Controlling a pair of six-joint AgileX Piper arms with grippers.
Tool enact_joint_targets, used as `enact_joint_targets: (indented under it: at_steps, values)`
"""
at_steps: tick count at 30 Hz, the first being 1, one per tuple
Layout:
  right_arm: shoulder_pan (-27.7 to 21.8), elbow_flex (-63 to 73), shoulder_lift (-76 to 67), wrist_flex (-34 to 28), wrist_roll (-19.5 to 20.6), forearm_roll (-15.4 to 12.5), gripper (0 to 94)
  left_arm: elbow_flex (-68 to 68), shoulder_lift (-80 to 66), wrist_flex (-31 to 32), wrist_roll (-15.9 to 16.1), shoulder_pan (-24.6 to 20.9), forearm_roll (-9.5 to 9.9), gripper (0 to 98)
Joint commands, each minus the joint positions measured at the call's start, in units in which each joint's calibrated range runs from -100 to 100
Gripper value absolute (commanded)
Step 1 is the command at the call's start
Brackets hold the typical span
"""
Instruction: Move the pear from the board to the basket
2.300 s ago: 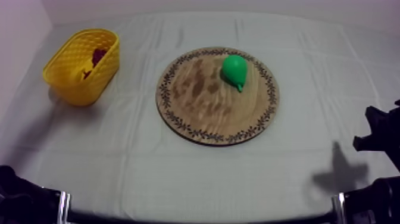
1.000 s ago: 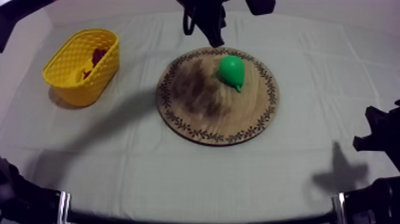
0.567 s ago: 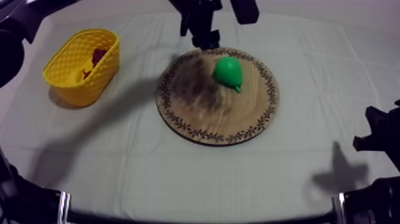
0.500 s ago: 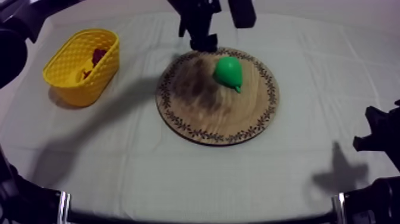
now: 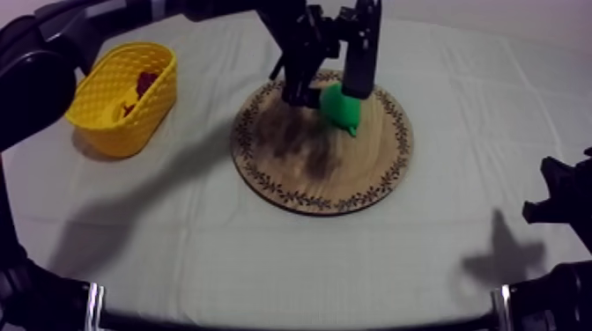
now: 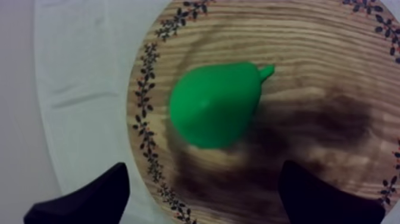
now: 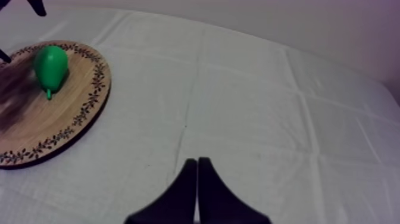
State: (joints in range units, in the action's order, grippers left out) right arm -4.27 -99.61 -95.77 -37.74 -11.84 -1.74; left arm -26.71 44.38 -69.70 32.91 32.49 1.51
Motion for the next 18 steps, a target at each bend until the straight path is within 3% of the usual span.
enact_joint_targets:
  at_steps: [1, 18]
  values:
    - [0.0, -0.1, 0.0, 0.0, 0.0, 0.0, 0.5, -0.7, 1.2, 0.5, -0.2, 0.4, 0.22, 94.0]
    - [0.0, -0.1, 0.0, 0.0, 0.0, 0.0, 0.5, -9.7, 12.5, 2.3, -1.9, 2.3, 3.34, 85.3]
